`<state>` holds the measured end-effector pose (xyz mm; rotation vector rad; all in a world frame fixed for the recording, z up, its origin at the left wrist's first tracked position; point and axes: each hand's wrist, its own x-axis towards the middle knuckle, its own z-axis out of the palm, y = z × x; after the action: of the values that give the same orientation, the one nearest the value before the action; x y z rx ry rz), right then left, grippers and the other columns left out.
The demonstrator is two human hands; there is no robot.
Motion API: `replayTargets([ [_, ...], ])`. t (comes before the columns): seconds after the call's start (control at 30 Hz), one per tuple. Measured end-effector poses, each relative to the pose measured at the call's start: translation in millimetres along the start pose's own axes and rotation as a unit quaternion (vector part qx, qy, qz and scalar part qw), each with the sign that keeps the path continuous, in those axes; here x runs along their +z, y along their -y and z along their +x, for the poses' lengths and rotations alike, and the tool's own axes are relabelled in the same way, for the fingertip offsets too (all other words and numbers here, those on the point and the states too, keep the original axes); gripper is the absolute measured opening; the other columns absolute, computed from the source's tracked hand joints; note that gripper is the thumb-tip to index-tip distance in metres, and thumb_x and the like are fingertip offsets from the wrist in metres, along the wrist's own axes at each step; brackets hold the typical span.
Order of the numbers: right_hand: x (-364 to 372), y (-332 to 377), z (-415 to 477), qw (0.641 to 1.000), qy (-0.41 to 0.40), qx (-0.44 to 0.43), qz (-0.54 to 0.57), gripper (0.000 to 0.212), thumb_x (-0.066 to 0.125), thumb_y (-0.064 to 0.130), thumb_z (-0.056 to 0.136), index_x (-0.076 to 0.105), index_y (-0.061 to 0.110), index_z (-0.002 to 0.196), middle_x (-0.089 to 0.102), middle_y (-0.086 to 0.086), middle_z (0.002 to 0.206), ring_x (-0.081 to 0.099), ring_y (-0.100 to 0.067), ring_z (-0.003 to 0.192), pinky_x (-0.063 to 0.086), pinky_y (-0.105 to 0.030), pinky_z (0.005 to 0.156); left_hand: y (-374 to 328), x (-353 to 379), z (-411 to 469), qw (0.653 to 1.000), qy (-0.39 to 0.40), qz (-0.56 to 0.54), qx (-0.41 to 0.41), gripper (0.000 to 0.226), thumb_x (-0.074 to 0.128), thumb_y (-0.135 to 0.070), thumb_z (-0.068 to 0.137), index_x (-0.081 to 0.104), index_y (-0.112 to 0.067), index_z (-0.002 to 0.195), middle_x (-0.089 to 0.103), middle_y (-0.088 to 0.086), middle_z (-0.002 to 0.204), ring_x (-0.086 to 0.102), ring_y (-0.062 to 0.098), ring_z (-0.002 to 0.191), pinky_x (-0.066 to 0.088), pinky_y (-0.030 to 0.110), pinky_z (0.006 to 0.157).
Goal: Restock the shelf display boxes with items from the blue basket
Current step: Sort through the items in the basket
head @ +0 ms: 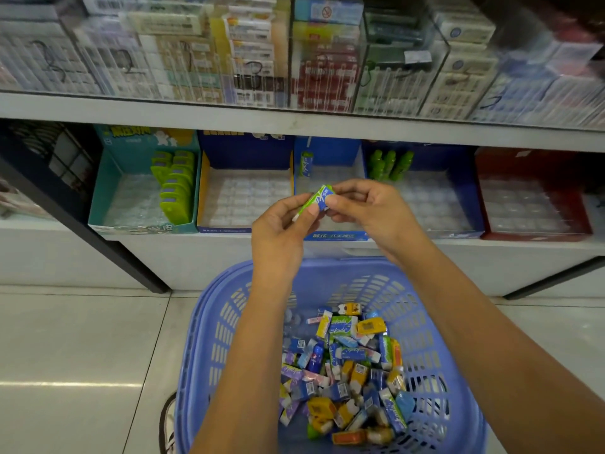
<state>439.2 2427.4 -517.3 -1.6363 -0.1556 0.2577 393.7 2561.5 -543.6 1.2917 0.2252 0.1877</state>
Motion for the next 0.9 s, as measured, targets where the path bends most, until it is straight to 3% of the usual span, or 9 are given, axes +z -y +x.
replayTargets([
  [0.1, -10.7, 1.0, 6.4, 1.0, -0.025, -0.008, 0.006, 0.011, 0.066, 0.005, 0.084, 0.065, 0.011, 0.092, 0.069, -0.006, 0.082, 0.068, -0.007, 0.065, 0.055, -0.016, 0.064, 1.7, 9.9, 2.4, 0.999, 0.013, 0.034, 0.01, 0.027, 0.056, -0.006, 0.094, 0.06, -0.003, 0.12, 0.068, 0.009, 0.107, 0.068, 0.012, 0.092, 0.055, 0.021, 0.081],
  [0.2, -23.6, 2.3, 32.9, 0.989, -0.129, -0.061, -0.044, 0.01, 0.068, 0.003, 0.083, 0.066, 0.011, 0.089, 0.07, -0.006, 0.082, 0.069, -0.011, 0.07, 0.055, -0.021, 0.07, 7.3, 17.4, 6.8, 0.975, 0.004, 0.211, 0.064, 0.036, 0.05, -0.013, 0.097, 0.052, -0.01, 0.133, 0.062, 0.007, 0.124, 0.061, 0.012, 0.105, 0.046, 0.009, 0.088],
  [0.27, -30.5, 1.0, 64.0, 0.955, -0.209, -0.092, -0.189, 0.01, 0.066, 0.015, 0.086, 0.066, 0.008, 0.094, 0.069, -0.009, 0.093, 0.066, -0.019, 0.088, 0.047, -0.019, 0.079, 13.7, 21.5, 7.9, 0.92, 0.071, 0.377, 0.081, 0.041, 0.047, -0.019, 0.099, 0.045, -0.013, 0.139, 0.054, 0.008, 0.137, 0.058, 0.017, 0.111, 0.042, 0.013, 0.088],
  [0.33, -29.9, -1.5, 89.6, 0.917, -0.225, -0.11, -0.311, 0.025, 0.061, 0.025, 0.09, 0.062, 0.004, 0.105, 0.066, -0.012, 0.103, 0.058, -0.022, 0.103, 0.03, -0.006, 0.078, 23.2, 24.6, 7.3, 0.838, 0.158, 0.517, 0.072, 0.047, 0.044, -0.024, 0.1, 0.036, -0.011, 0.144, 0.037, 0.008, 0.151, 0.042, 0.023, 0.133, 0.036, 0.025, 0.103],
  [0.4, -22.3, -7.5, 104.8, 0.928, -0.183, -0.134, -0.297, 0.028, 0.061, 0.017, 0.091, 0.059, -0.003, 0.111, 0.064, -0.016, 0.108, 0.055, -0.024, 0.108, 0.024, 0.003, 0.078, 31.6, 23.5, 4.5, 0.77, 0.203, 0.6, 0.077, 0.055, 0.041, -0.026, 0.101, 0.023, -0.009, 0.15, 0.02, 0.006, 0.158, 0.015, 0.021, 0.147, 0.018, 0.028, 0.115],
  [0.47, -16.2, -14.6, 114.1, 0.942, -0.158, -0.131, -0.267, 0.028, 0.062, 0.009, 0.089, 0.058, -0.007, 0.112, 0.063, -0.019, 0.112, 0.055, -0.026, 0.111, 0.029, 0.001, 0.083, 36.9, 19.2, 3.2, 0.741, 0.211, 0.629, 0.103, 0.059, 0.041, -0.027, 0.101, 0.016, -0.008, 0.151, 0.014, 0.006, 0.16, 0.007, 0.02, 0.148, 0.009, 0.026, 0.117],
  [0.63, -14.5, -18.3, 131.8, 0.932, -0.128, -0.121, -0.318, 0.036, 0.059, 0.022, 0.093, 0.057, -0.004, 0.118, 0.06, -0.02, 0.122, 0.052, -0.031, 0.119, 0.037, -0.033, 0.104, 42.7, 12.6, 4.1, 0.739, 0.214, 0.624, 0.138, 0.063, 0.045, -0.027, 0.099, 0.014, -0.009, 0.151, 0.013, 0.006, 0.16, 0.009, 0.02, 0.148, 0.006, 0.025, 0.118],
  [0.77, -16.1, -20.1, 138.6, 0.931, -0.111, -0.109, -0.331, 0.038, 0.061, 0.026, 0.092, 0.057, 0.003, 0.121, 0.061, -0.015, 0.123, 0.052, -0.025, 0.119, 0.035, -0.022, 0.098, 46.1, 12.4, 4.6, 0.737, 0.213, 0.624, 0.147, 0.064, 0.045, -0.027, 0.099, 0.013, -0.009, 0.151, 0.012, 0.006, 0.16, 0.008, 0.019, 0.148, 0.004, 0.025, 0.118],
  [0.9, -10.3, -22.8, 145.5, 0.903, -0.079, -0.121, -0.405, 0.036, 0.057, 0.031, 0.093, 0.059, 0.005, 0.118, 0.062, -0.013, 0.121, 0.053, -0.026, 0.117, 0.035, -0.024, 0.098, 48.4, 11.4, 4.9, 0.742, 0.211, 0.618, 0.153, 0.064, 0.045, -0.027, 0.099, 0.012, -0.009, 0.151, 0.01, 0.006, 0.16, 0.007, 0.019, 0.148, 0.004, 0.025, 0.119],
])
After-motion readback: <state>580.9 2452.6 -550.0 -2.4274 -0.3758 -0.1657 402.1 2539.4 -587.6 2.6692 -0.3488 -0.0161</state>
